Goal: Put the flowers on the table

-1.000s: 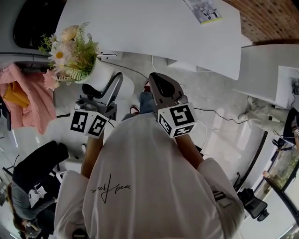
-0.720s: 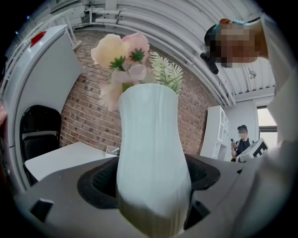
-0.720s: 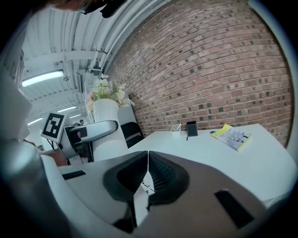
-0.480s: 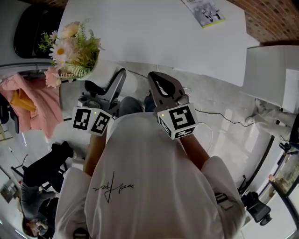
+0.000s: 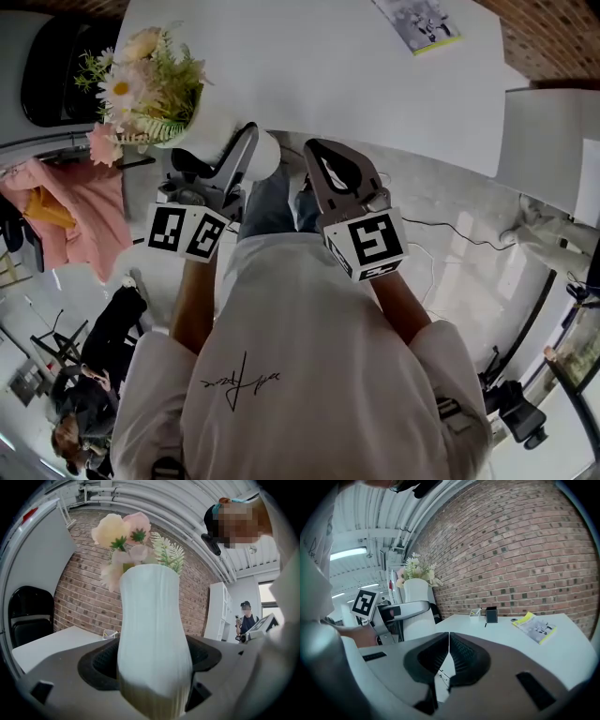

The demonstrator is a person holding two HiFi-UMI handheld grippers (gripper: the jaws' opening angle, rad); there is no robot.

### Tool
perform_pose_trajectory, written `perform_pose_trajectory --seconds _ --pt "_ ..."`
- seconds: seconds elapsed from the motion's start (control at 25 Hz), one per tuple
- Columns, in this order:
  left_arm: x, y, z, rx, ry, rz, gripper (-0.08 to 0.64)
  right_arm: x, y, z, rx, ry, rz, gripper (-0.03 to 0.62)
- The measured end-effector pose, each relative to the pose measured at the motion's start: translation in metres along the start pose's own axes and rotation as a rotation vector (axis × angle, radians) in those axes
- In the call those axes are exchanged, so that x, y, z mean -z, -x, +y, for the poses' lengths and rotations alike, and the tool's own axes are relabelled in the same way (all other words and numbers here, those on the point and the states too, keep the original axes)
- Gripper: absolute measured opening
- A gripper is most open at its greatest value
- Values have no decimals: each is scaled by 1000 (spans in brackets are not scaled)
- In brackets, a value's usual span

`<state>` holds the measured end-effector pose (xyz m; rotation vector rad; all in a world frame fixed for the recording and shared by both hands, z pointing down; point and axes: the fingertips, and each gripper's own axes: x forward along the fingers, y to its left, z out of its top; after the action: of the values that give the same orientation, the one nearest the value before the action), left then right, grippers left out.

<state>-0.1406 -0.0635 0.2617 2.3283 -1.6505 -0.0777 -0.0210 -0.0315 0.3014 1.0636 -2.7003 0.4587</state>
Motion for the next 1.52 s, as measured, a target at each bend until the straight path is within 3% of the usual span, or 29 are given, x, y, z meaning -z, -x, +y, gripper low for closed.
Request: perform_pose_trajectory --seconds 0.28,0.96,1.24,1.52 --pt "18 -20 28 42 -12 16 423 14 -28 0 21 1 19 26" --pt "35 -78 81 30 23 40 423 22 -76 -22 50 -37 72 26" --pt "37 -84 88 37 20 37 423 33 -75 -22 77 -62 89 26" --pt "30 -123 115 43 18 46 423 26 -101 -47 118 -87 101 26"
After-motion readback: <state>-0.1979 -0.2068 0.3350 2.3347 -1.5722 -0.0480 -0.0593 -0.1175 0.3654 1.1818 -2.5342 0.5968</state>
